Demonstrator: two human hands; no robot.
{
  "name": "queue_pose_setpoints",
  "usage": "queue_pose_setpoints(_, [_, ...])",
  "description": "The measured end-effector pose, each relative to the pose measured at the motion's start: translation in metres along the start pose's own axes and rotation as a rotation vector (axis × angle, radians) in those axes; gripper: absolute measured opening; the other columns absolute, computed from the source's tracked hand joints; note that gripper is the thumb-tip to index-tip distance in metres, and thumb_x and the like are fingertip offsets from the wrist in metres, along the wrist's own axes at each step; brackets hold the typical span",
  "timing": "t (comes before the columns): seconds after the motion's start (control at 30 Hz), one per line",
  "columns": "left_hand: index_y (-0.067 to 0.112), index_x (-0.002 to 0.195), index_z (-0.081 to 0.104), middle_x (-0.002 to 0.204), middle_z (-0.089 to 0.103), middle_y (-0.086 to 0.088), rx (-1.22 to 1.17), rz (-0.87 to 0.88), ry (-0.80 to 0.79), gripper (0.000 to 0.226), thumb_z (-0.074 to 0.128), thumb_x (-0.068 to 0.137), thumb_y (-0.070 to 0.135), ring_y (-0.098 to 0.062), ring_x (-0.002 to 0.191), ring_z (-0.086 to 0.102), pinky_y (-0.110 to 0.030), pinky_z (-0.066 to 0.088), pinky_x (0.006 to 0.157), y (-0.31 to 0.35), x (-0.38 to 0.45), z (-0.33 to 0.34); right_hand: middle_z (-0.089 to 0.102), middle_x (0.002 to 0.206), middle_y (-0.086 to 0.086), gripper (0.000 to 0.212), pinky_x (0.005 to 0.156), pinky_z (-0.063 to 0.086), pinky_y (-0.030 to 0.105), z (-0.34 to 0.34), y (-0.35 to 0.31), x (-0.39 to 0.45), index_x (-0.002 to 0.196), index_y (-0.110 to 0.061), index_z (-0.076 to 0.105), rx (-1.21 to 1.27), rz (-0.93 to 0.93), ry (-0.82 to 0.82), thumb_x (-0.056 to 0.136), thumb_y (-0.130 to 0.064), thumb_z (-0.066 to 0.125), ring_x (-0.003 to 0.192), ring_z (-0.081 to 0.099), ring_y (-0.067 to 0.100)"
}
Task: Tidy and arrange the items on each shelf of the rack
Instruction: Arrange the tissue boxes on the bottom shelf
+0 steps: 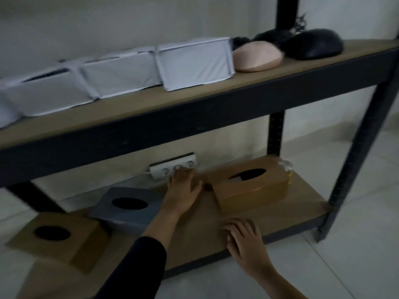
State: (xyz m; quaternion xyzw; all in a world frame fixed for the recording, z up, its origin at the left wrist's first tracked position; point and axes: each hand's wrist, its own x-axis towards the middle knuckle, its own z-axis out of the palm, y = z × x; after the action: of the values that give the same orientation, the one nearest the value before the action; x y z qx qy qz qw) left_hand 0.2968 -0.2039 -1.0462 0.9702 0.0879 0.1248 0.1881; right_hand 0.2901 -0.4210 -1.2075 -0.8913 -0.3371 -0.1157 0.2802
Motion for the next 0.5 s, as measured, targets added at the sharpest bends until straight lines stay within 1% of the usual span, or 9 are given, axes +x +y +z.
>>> queue_pose_setpoints(0.1, [0.019,0.126,0.052,0.132,0.045,-0.007,0.091,-0.14,0.081,0.041,0.054,0.092,0.042,-0.028,0.127,0.037,-0.046,0.033,0.105,-0.05,-0.028,-0.037,0.056,0.118,-0.016,0.024,0.103,0.028,0.034,0.022,-0.041,0.006,0.116,-0.033,0.058,0.08,-0.098,-0.008,0.093,-0.033,0.05,0.11,0.049,0.008])
queue_pose_setpoints(0.17, [0.021,0.127,0.048,0.132,0.04,-0.006,0.117,-0.283,0.049,0.058,0.064,0.081,0.053,-0.028,0.129,0.032,-0.045,0.032,0.106,-0.072,-0.048,-0.059,0.058,0.114,-0.016,0.023,0.1,0.029,0.033,0.032,-0.061,0.009,0.113,-0.033,0.059,0.091,-0.136,-0.005,0.09,-0.032,0.054,0.105,0.051,0.009])
queue_pose_setpoints(0.23, [0.025,0.134,0.038,0.136,0.03,-0.003,0.176,-0.399,-0.144,0.092,0.072,0.061,0.069,-0.028,0.133,0.025,-0.046,0.027,0.111,-0.09,-0.066,-0.074,0.059,0.112,-0.014,0.022,0.099,0.03,0.033,0.038,-0.072,0.01,0.11,-0.032,0.061,0.085,-0.15,-0.004,0.089,-0.033,0.055,0.102,0.053,0.01])
queue_pose_setpoints(0.27, [0.028,0.139,0.033,0.14,0.025,-0.002,0.23,-0.421,-0.259,0.105,0.075,0.053,0.072,-0.029,0.136,0.022,-0.047,0.025,0.112,-0.098,-0.073,-0.077,0.06,0.111,-0.014,0.022,0.098,0.031,0.032,0.04,-0.073,0.009,0.109,-0.032,0.062,0.079,-0.146,-0.004,0.089,-0.034,0.054,0.101,0.054,0.01])
queue_pose_setpoints(0.3, [0.031,0.142,0.03,0.144,0.022,-0.001,0.292,-0.424,-0.345,0.111,0.077,0.051,0.071,-0.029,0.138,0.019,-0.047,0.024,0.113,-0.107,-0.08,-0.078,0.061,0.111,-0.014,0.022,0.096,0.031,0.031,0.04,-0.074,0.009,0.109,-0.032,0.062,0.076,-0.141,-0.003,0.089,-0.035,0.054,0.101,0.055,0.01])
queue_pose_setpoints(0.33, [0.032,0.144,0.028,0.148,0.019,-0.001,0.356,-0.41,-0.382,0.109,0.079,0.054,0.066,-0.029,0.14,0.018,-0.047,0.024,0.113,-0.115,-0.085,-0.076,0.061,0.112,-0.015,0.023,0.095,0.032,0.031,0.041,-0.075,0.009,0.109,-0.032,0.062,0.072,-0.139,-0.005,0.088,-0.036,0.053,0.101,0.055,0.009])
queue_pose_setpoints(0.37, [0.031,0.145,0.028,0.151,0.019,0.0,0.4,-0.384,-0.372,0.102,0.078,0.061,0.059,-0.027,0.14,0.021,-0.045,0.025,0.112,-0.122,-0.089,-0.072,0.061,0.113,-0.015,0.023,0.094,0.032,0.03,0.042,-0.074,0.009,0.109,-0.033,0.062,0.068,-0.14,-0.009,0.088,-0.036,0.053,0.103,0.055,0.009])
queue_pose_setpoints(0.43, [0.028,0.142,0.035,0.149,0.032,0.001,0.432,-0.304,-0.26,0.079,0.07,0.075,0.05,-0.023,0.136,0.033,-0.037,0.028,0.109,-0.13,-0.089,-0.063,0.06,0.116,-0.016,0.024,0.093,0.032,0.029,0.043,-0.072,0.008,0.111,-0.033,0.062,0.059,-0.155,-0.013,0.088,-0.036,0.053,0.106,0.054,0.009])
queue_pose_setpoints(0.5, [0.027,0.135,0.045,0.138,0.048,0.003,0.394,-0.248,-0.15,0.063,0.066,0.079,0.046,-0.019,0.127,0.045,-0.033,0.029,0.105,-0.128,-0.084,-0.056,0.059,0.119,-0.016,0.025,0.094,0.031,0.028,0.043,-0.069,0.007,0.112,-0.033,0.062,0.052,-0.176,-0.014,0.088,-0.036,0.054,0.108,0.053,0.009])
